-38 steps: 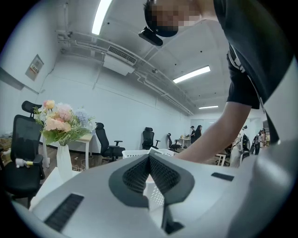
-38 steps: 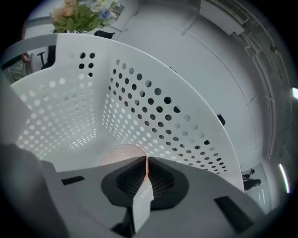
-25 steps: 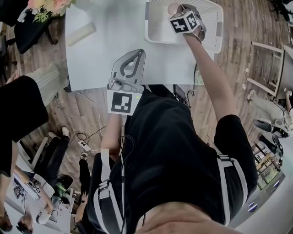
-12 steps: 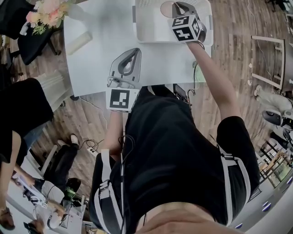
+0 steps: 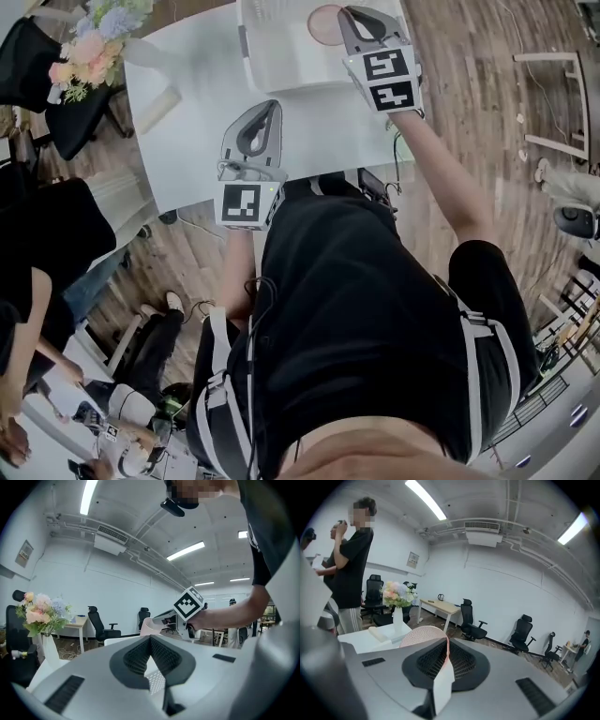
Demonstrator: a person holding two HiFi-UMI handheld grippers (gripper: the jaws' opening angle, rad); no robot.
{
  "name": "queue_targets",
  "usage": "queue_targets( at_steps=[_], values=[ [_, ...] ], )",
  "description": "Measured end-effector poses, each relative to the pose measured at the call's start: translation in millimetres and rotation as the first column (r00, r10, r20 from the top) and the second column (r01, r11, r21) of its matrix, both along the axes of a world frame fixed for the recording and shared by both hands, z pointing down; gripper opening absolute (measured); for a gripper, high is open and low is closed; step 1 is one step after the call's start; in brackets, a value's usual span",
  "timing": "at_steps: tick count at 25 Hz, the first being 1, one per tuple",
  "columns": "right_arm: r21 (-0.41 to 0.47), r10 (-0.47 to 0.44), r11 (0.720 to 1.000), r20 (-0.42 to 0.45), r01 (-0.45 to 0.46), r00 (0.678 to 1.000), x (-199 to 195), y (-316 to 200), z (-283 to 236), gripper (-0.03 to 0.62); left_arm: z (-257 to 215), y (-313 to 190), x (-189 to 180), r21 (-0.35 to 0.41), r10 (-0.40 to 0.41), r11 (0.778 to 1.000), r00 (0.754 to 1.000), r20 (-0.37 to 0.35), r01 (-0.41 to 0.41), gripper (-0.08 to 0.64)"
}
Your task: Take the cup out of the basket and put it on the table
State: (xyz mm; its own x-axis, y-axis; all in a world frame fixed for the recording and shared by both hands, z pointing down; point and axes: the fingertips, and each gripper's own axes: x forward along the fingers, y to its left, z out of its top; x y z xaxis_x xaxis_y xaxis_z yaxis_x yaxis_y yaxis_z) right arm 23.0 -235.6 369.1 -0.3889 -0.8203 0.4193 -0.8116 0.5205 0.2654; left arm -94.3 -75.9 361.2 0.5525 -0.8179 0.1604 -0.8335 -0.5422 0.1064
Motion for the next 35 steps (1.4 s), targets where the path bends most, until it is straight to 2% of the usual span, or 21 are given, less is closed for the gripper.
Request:
queue_targets(
  at_steps=[10, 19, 22, 30, 35],
  values=[
    [0.026, -0.063, 0.998, 0.208, 0.059, 0.976, 31, 57, -40, 0.029, -14, 4, 36, 0.035, 0.023, 0.999, 0.999, 0.028, -0.024, 0.02],
    [0.008, -0.103, 0.994, 0.304, 0.105, 0.947, 41, 99, -39, 0.029, -13, 6, 51, 0.039, 0.034, 0.999, 0.999, 0.035, -0.036, 0.02],
    [0.028, -0.146, 0.989, 0.344, 0.145, 0.927, 41, 112, -35, 0.03, -15, 8, 58, 0.044, 0.039, 0.998, 0.999, 0.028, -0.041, 0.02],
    [0.109, -0.276, 0.961, 0.454, 0.254, 0.847, 41, 142, -24, 0.03, -14, 14, 65, 0.047, 0.052, 0.998, 0.999, 0.01, -0.052, 0.02],
    [0.141, -0.321, 0.947, 0.452, 0.289, 0.832, 47, 162, -19, 0.03, -11, 23, 74, 0.041, 0.06, 0.997, 0.998, 0.005, -0.06, 0.02]
  ],
)
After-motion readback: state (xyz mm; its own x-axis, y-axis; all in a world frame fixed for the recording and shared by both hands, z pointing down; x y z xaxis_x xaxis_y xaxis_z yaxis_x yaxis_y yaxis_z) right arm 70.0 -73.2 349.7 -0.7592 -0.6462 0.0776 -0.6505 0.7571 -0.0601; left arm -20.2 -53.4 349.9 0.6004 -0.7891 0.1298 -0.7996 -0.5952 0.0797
